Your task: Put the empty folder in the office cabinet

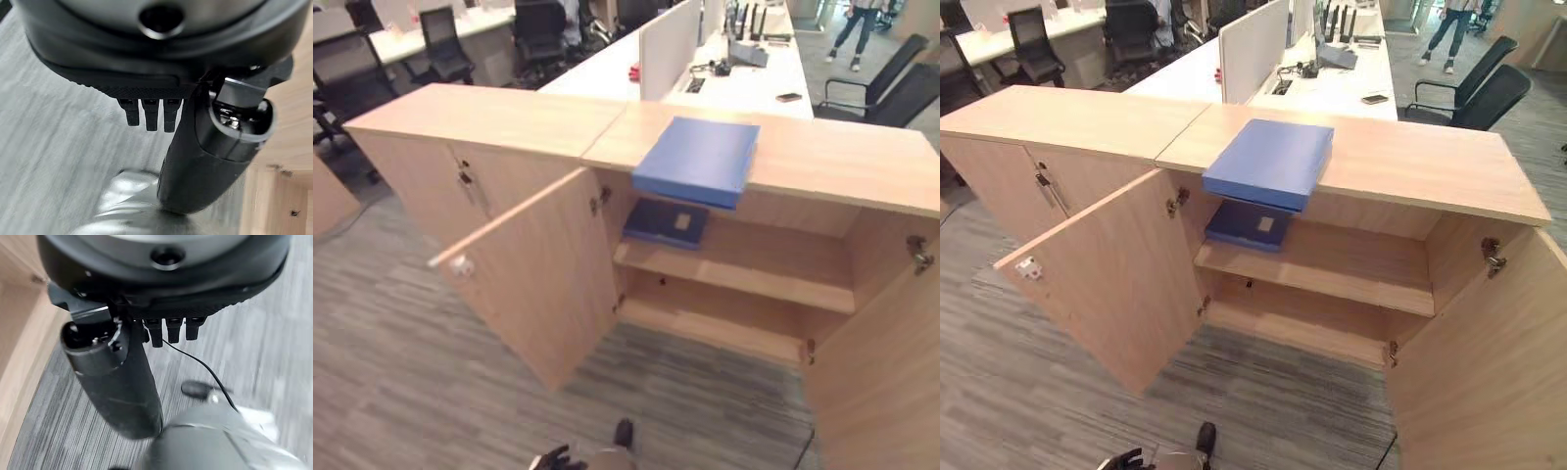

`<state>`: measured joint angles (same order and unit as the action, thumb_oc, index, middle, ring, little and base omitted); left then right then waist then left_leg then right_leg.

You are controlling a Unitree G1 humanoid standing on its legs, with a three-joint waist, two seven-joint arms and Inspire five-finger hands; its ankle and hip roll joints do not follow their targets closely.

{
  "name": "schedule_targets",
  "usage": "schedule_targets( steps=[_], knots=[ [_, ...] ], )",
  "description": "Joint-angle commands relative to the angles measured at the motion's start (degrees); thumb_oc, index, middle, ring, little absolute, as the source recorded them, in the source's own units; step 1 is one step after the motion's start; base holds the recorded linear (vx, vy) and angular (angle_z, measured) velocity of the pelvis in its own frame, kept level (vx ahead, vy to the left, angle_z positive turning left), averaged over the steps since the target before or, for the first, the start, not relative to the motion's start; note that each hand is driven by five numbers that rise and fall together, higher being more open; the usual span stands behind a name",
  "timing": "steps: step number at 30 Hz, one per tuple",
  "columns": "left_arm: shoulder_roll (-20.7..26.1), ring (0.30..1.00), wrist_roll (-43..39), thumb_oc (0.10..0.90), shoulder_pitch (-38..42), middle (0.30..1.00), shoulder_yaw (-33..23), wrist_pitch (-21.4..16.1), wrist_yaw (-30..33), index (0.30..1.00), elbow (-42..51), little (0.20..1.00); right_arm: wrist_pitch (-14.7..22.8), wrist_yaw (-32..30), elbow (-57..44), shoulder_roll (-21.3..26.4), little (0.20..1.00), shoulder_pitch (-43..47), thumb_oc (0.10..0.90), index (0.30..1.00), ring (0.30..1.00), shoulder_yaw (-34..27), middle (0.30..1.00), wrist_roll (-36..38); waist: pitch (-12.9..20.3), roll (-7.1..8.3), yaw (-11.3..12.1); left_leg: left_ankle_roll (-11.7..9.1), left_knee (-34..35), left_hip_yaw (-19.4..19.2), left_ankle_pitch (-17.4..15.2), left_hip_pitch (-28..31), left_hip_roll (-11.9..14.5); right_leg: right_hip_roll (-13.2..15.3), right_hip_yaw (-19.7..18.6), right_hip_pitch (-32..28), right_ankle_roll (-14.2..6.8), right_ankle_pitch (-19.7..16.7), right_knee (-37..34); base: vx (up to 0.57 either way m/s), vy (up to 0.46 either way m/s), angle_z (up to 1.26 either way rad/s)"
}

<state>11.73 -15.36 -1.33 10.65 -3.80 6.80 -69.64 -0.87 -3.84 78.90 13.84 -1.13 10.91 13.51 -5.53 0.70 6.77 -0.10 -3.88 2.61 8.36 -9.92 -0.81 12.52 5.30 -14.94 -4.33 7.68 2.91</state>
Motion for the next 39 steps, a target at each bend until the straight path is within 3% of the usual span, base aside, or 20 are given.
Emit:
schedule_targets(
  steps=[1,2,3,5,7,9,11,12,13,15,16,18,19,22,24,26,28,33,36,39],
  knots=[
    [0.9,0.9,0.2,0.8,1.4,0.9,0.8,-1.6,-0.2,0.9,1.3,0.9,0.3,0.3,-0.8,1.7,0.9,4.1,0.8,0.9,0.9,0.9,0.9,-1.7,1.4,0.49,3.2,-3.1,2.0,2.2,-0.2,-4.4,3.1,1.1,-1.6,0.9,-3.7,-5.3,2.0,0.33,0.448,-0.02],
    [1.1,0.9,0.1,0.8,1.6,0.9,0.3,-1.6,0.0,0.9,-0.2,0.9,0.3,0.5,-1.4,1.4,0.9,4.3,0.8,0.9,0.9,0.9,0.9,-1.5,2.0,0.99,3.6,-1.4,-0.6,1.2,-2.7,-5.0,0.6,3.8,-1.6,2.2,-4.4,-9.7,3.9,0.24,0.339,-0.03],
    [1.1,0.9,0.1,0.8,1.6,0.9,0.3,-1.6,0.0,0.9,-0.2,0.9,0.3,0.5,-1.4,1.4,0.9,4.3,0.8,0.9,0.9,0.9,0.9,-1.5,2.0,1.04,3.7,-1.4,-0.7,1.1,-2.8,-5.0,0.6,3.8,-1.6,2.2,-4.5,-9.7,3.9,0.26,0.355,-0.09],
    [1.1,0.9,0.6,0.8,1.6,0.9,-0.2,-1.3,0.1,0.9,-1.7,0.9,0.3,0.5,-1.9,1.2,0.9,4.4,0.8,0.9,0.9,0.7,0.9,-1.5,2.6,1.21,3.7,0.1,-2.0,0.3,-4.9,-4.7,-1.6,6.1,-1.2,3.8,-4.6,-14.6,6.3,0.19,0.278,-0.09],
    [1.4,0.9,1.6,0.8,1.3,0.9,-0.6,-0.8,0.0,0.9,-3.3,0.9,0.4,0.7,-2.5,0.8,0.9,5.1,0.8,0.9,0.9,1.3,0.9,-1.6,2.9,0.32,3.7,2.6,-1.4,-0.5,-7.0,-2.3,-3.7,8.8,0.0,8.0,-3.5,-20.8,13.9,0.24,0.392,-0.01],
    [1.4,0.9,1.6,0.8,1.3,0.9,-0.6,-0.8,0.0,0.9,-3.3,0.9,0.4,0.7,-2.5,0.8,0.9,5.1,0.8,0.9,0.9,1.4,0.9,-1.6,2.8,0.35,3.8,2.7,-1.4,-0.6,-7.0,-2.3,-3.7,8.8,-0.1,8.0,-3.5,-20.7,13.9,0.11,0.172,-0.09],
    [2.0,0.9,2.3,0.8,0.7,0.9,-1.1,-0.6,0.0,0.9,-3.8,0.9,0.7,0.7,-3.4,0.5,0.9,5.3,0.8,0.9,0.9,2.2,0.9,-1.7,2.3,-0.39,3.8,4.2,0.3,-1.2,-8.5,1.9,-5.1,10.8,4.4,9.8,-2.7,-22.4,18.3,0.24,0.285,-0.04],
    [2.0,0.9,2.3,0.8,0.7,0.9,-1.2,-0.6,0.0,0.9,-3.8,0.9,0.7,0.7,-3.4,0.5,0.9,5.3,0.8,0.9,0.9,2.2,0.9,-1.7,2.3,-0.4,3.7,4.2,0.3,-1.2,-8.5,2.0,-5.1,10.8,4.4,9.7,-2.7,-22.4,18.3,0.27,0.287,-0.05],
    [2.1,0.9,2.0,0.8,0.6,0.9,-1.6,-0.6,0.0,0.9,-4.2,0.9,1.0,0.7,-4.8,0.4,0.9,6.0,0.8,0.9,0.9,3.2,0.9,-2.0,1.4,-1.59,3.1,4.6,3.0,-1.4,-8.8,5.1,-4.4,9.3,7.4,13.2,-1.7,-19.0,19.6,0.16,0.151,-0.19],
    [2.0,0.9,1.5,0.8,0.6,0.9,-1.6,-0.6,-0.1,0.9,-4.3,0.9,1.1,0.8,-5.5,0.6,0.9,7.0,0.8,0.9,0.9,4.0,0.9,-2.1,-0.1,-3.13,1.8,4.5,5.1,-0.8,-8.5,7.4,-3.4,5.9,9.0,17.9,-0.8,-13.4,19.9,0.16,0.099,-0.25],
    [1.8,0.9,1.5,0.8,0.7,0.9,-1.2,-0.6,-0.2,0.9,-4.3,0.9,1.1,0.7,-6.0,0.6,0.9,7.9,0.8,0.9,0.9,4.3,0.9,-1.8,-2.1,-3.87,0.4,4.2,5.9,0.2,-8.4,9.3,-3.2,2.8,8.9,21.0,-0.7,-10.9,17.1,0.08,-0.005,-0.05],
    [1.7,0.9,1.6,0.8,0.8,0.9,-1.0,-0.7,-0.2,0.9,-4.4,0.9,1.2,0.6,-6.4,0.7,0.9,8.4,0.8,0.9,0.9,4.5,0.9,-1.5,-3.0,-3.88,-0.4,4.0,6.0,0.9,-8.7,10.5,-3.2,1.4,8.2,22.2,-0.8,-10.6,14.6,0.12,-0.077,0.31],
    [1.4,0.9,2.1,0.8,1.1,0.9,-0.5,-0.9,-0.2,0.9,-4.2,0.9,1.3,0.4,-6.6,1.0,0.9,9.0,0.8,0.9,0.9,4.3,0.9,-1.1,-4.3,-3.55,-1.5,3.6,6.0,1.5,-9.2,11.9,-3.5,-0.2,6.5,22.9,-1.6,-11.5,9.1,0.14,-0.096,0.37],
    [1.3,0.9,2.6,0.8,1.3,0.9,-0.3,-1.0,-0.1,0.9,-4.1,0.9,1.3,0.4,-6.6,1.0,0.9,9.1,0.8,0.9,0.9,4.2,0.9,-1.1,-4.7,-3.33,-2.0,3.3,6.1,1.9,-9.3,12.4,-3.6,-0.9,4.9,23.5,-2.1,-12.4,6.9,0.11,-0.097,0.26],
    [1.2,0.9,3.7,0.8,1.8,0.9,0.2,-1.3,-0.2,0.9,-4.1,0.9,1.3,0.6,-6.0,0.9,0.9,8.6,0.8,0.9,0.9,3.9,0.9,-0.9,-4.4,-2.38,-2.6,2.8,5.9,2.7,-10.1,13.1,-3.9,-1.5,1.8,22.0,-2.6,-12.8,3.0,0.16,-0.162,0.19],
    [1.0,0.9,4.1,0.8,1.6,0.9,0.4,-1.3,-0.3,0.9,-4.3,0.9,1.3,0.8,-5.6,0.8,0.9,8.3,0.8,0.9,0.9,4.1,0.9,-1.1,-3.9,-1.98,-2.4,2.6,6.0,2.6,-10.4,13.5,-3.6,-1.5,2.0,20.7,-2.5,-12.9,1.8,0.15,-0.156,0.29],
    [0.7,0.9,4.8,0.8,1.1,0.9,0.3,-1.1,-0.7,0.9,-4.9,0.9,1.4,1.2,-4.6,0.9,0.9,7.6,0.8,0.9,0.9,4.2,0.9,-1.5,-2.0,-1.38,-2.3,1.4,6.5,3.1,-10.7,14.2,-1.9,-2.9,3.0,18.1,-2.1,-12.6,-1.5,0.21,-0.266,0.21],
    [0.4,0.9,8.4,0.8,1.0,0.9,2.7,-1.1,-0.8,0.9,-4.4,0.9,1.6,1.4,-4.8,1.3,0.9,7.2,0.8,0.9,0.9,4.3,0.9,-1.4,-0.8,-1.14,-2.8,-0.4,7.7,3.4,-10.4,15.1,1.1,-5.5,3.1,15.8,-1.2,-11.3,-3.6,0.1,-0.209,0.0],
    [1.2,0.9,15.2,0.8,2.1,0.9,9.4,-1.6,-1.4,0.9,1.3,0.9,1.9,1.2,-5.0,2.6,0.9,8.2,0.8,0.9,0.9,4.7,0.9,-2.0,-0.9,-1.47,-4.0,-1.8,8.2,3.3,-9.9,15.5,3.9,-8.0,1.9,15.6,-0.2,-9.6,-3.3,0.07,-0.264,-0.09],
    [6.5,0.9,17.2,0.8,0.3,0.9,14.9,-2.0,-6.2,0.9,20.6,0.9,2.1,1.3,-5.7,4.7,0.9,8.8,0.8,0.9,0.9,4.5,0.9,-2.3,-1.4,-2.27,-4.7,-2.7,7.6,2.8,-9.8,15.3,5.8,-9.6,1.3,16.2,0.6,-7.9,-2.0,0.03,-0.166,-0.13]
  ],
)
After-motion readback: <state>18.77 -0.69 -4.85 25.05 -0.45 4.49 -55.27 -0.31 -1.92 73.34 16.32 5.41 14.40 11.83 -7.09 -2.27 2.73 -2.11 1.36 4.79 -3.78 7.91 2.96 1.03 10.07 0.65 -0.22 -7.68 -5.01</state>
